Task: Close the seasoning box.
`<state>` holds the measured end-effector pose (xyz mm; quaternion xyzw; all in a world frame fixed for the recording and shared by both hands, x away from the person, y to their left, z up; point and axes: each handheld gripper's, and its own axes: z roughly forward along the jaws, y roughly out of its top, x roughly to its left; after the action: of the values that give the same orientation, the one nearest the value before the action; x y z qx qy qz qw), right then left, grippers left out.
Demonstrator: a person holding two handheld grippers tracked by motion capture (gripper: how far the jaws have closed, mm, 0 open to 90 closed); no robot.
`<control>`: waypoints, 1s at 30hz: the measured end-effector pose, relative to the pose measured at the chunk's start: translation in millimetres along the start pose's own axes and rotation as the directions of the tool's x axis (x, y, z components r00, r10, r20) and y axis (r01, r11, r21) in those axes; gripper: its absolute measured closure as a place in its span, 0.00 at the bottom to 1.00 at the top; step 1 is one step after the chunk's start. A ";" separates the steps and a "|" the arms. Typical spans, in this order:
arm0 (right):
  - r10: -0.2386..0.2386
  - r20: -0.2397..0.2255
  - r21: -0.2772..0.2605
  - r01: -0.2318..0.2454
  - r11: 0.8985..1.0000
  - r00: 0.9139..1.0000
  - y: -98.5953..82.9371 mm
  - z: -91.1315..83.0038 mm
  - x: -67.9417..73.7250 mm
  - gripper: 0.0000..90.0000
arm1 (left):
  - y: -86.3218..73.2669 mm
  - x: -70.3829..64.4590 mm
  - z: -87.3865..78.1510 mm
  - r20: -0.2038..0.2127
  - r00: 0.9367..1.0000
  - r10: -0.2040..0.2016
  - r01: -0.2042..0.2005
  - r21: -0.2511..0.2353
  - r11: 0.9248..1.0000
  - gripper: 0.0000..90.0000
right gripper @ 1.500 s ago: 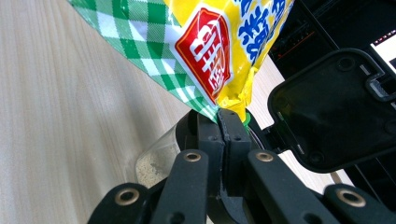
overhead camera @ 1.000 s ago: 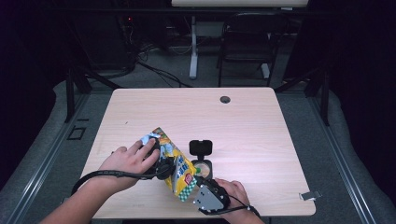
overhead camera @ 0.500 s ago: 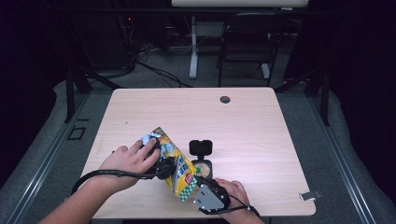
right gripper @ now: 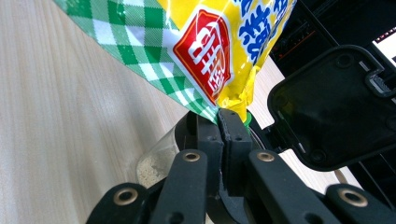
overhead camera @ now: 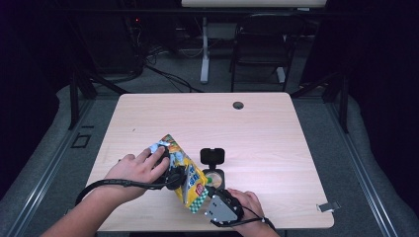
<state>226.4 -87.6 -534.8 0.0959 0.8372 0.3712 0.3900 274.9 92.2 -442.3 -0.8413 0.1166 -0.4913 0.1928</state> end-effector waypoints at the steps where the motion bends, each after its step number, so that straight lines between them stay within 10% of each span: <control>1: -0.002 -0.001 0.000 0.002 1.000 1.000 0.1 -0.1 0.0 0.98 | 0.0 0.5 -0.2 0.006 1.000 0.001 -0.001 0.000 1.000 0.73; 30: 0.004 -0.006 -0.006 -0.004 1.000 1.000 0.3 -0.1 0.0 0.96 | -0.1 5.0 -2.4 0.017 1.000 0.010 -0.010 -0.012 1.000 0.74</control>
<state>226.3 -87.4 -534.6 0.0951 0.8371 0.3750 0.3869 275.2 89.8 -437.4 -0.8460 0.1222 -0.4823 0.1914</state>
